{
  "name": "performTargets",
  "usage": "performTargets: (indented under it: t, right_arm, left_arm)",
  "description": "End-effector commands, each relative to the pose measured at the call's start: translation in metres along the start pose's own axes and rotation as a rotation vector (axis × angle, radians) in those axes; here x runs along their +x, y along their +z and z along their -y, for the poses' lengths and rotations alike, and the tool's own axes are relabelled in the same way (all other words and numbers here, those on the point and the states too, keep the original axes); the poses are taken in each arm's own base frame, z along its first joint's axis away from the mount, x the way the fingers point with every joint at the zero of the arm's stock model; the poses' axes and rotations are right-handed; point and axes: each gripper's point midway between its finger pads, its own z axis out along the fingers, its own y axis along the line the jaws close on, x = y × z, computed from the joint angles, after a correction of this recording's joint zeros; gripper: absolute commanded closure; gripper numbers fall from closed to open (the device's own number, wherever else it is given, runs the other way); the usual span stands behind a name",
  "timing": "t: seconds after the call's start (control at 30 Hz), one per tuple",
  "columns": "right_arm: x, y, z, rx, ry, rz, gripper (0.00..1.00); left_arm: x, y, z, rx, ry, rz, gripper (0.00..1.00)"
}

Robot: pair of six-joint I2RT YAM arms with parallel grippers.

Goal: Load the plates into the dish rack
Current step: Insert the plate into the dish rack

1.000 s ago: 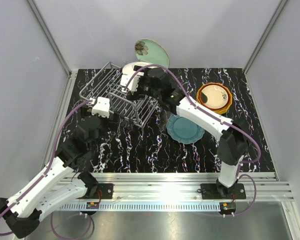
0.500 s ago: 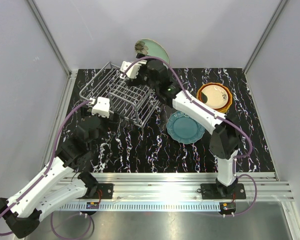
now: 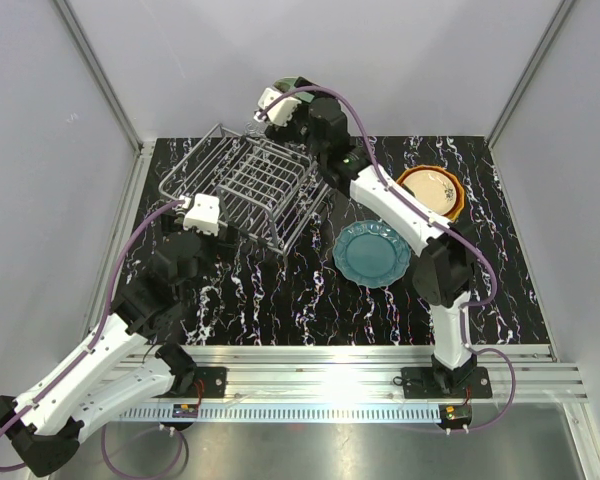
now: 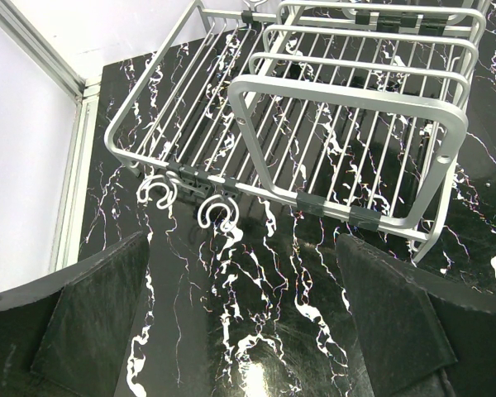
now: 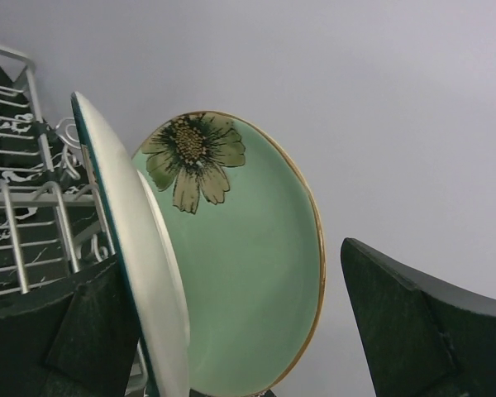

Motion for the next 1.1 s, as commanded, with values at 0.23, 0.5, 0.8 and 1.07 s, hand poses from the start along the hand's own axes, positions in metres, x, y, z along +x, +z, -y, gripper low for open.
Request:
performTargets:
  t: [0.23, 0.5, 0.8, 1.07]
  right_arm:
    - [0.005, 0.005, 0.072, 0.234, 0.046, -0.011, 0.00]
    - [0.013, 0.007, 0.086, 0.259, 0.085, -0.025, 0.00]
    - [0.016, 0.008, 0.085, 0.240, 0.121, -0.020, 0.00]
    - [-0.008, -0.010, 0.089, 0.181, 0.174, 0.064, 0.00]
  left_arm:
    - [-0.019, 0.001, 0.000, 0.005, -0.035, 0.062, 0.01]
    - [-0.018, 0.002, 0.001, 0.009, -0.034, 0.061, 0.01]
    - [-0.016, 0.003, 0.003, 0.013, -0.032, 0.052, 0.01]
    - [-0.016, 0.004, 0.003, 0.015, -0.030, 0.050, 0.01]
